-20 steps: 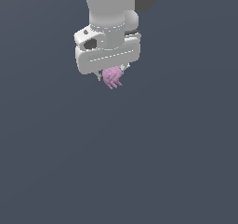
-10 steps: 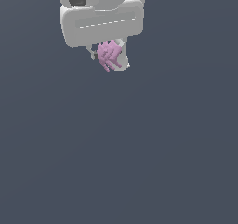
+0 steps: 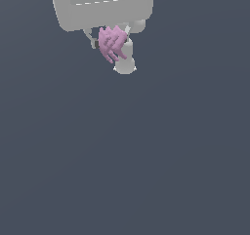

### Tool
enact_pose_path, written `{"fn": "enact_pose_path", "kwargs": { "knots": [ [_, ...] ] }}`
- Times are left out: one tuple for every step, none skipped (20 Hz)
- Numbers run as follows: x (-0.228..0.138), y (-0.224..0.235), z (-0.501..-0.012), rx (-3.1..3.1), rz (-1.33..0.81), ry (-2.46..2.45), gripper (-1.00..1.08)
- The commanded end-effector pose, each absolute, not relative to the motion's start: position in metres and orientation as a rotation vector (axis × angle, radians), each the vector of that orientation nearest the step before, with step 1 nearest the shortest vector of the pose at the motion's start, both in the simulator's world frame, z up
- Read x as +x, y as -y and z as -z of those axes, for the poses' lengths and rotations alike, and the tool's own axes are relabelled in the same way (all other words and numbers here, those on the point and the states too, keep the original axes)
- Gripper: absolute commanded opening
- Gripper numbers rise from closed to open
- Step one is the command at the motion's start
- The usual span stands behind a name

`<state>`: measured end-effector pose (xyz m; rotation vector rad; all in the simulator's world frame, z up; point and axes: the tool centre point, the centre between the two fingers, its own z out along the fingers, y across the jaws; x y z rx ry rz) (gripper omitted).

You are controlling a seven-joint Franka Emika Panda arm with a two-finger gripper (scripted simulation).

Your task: Pick up the object and move it to a goal position.

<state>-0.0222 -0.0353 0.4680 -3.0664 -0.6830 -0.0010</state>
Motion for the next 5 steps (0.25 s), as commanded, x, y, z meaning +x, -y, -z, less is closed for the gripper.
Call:
{"fn": "enact_pose_path", "kwargs": {
  "knots": [
    [-0.0210, 0.0356, -0.4727, -3.066, 0.000, 0.683, -1.00],
    [-0.0207, 0.0356, -0.4737, -3.066, 0.000, 0.683, -1.00],
    [-0.0205, 0.0357, -0.4744, -3.066, 0.000, 0.683, -1.00],
    [-0.0204, 0.0357, -0.4749, -3.066, 0.000, 0.683, -1.00],
    [-0.0203, 0.0357, -0.4750, -3.066, 0.000, 0.683, -1.00]
  ]
}}
